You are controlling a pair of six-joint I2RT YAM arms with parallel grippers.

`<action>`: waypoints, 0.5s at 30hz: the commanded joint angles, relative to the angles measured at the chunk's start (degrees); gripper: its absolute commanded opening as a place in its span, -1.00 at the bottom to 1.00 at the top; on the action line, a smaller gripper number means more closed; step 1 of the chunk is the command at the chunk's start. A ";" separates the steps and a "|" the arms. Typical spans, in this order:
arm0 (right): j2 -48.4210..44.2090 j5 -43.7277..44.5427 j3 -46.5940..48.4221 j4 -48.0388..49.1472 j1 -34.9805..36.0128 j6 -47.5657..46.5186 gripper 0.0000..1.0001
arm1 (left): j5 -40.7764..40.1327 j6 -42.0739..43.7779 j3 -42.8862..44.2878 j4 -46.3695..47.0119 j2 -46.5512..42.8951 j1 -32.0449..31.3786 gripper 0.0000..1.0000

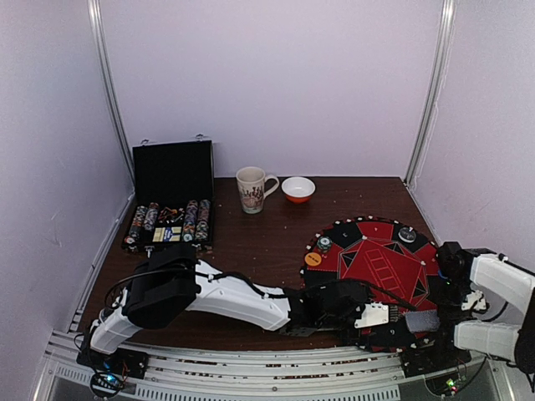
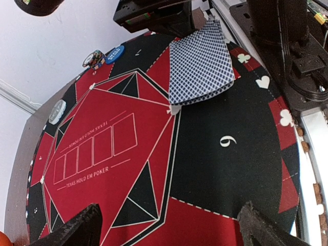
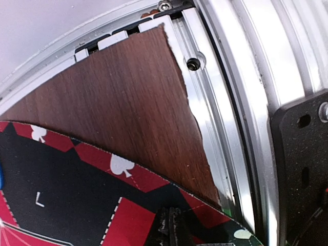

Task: Distribute texas hold em gaming equipment
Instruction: Move the poker card onto the poker table mat.

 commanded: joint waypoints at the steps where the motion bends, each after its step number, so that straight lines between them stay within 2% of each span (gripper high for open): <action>1: 7.12 -2.18 -0.75 4.85 -0.93 -2.85 -1.00 | -0.69 0.93 -0.77 2.70 -2.38 -0.29 0.93; 6: 7.84 -2.79 0.43 4.32 -1.02 -6.21 -1.00 | -0.70 1.39 -0.45 2.80 -2.43 -0.29 0.93; 10: 8.79 -4.71 1.30 2.13 -0.89 -12.96 -1.00 | -0.60 1.79 0.55 2.80 -2.02 -0.29 0.93; 15: 3.81 -8.38 -0.41 1.18 -0.19 -15.16 -1.00 | 0.25 1.51 1.47 2.48 -1.18 -0.29 0.93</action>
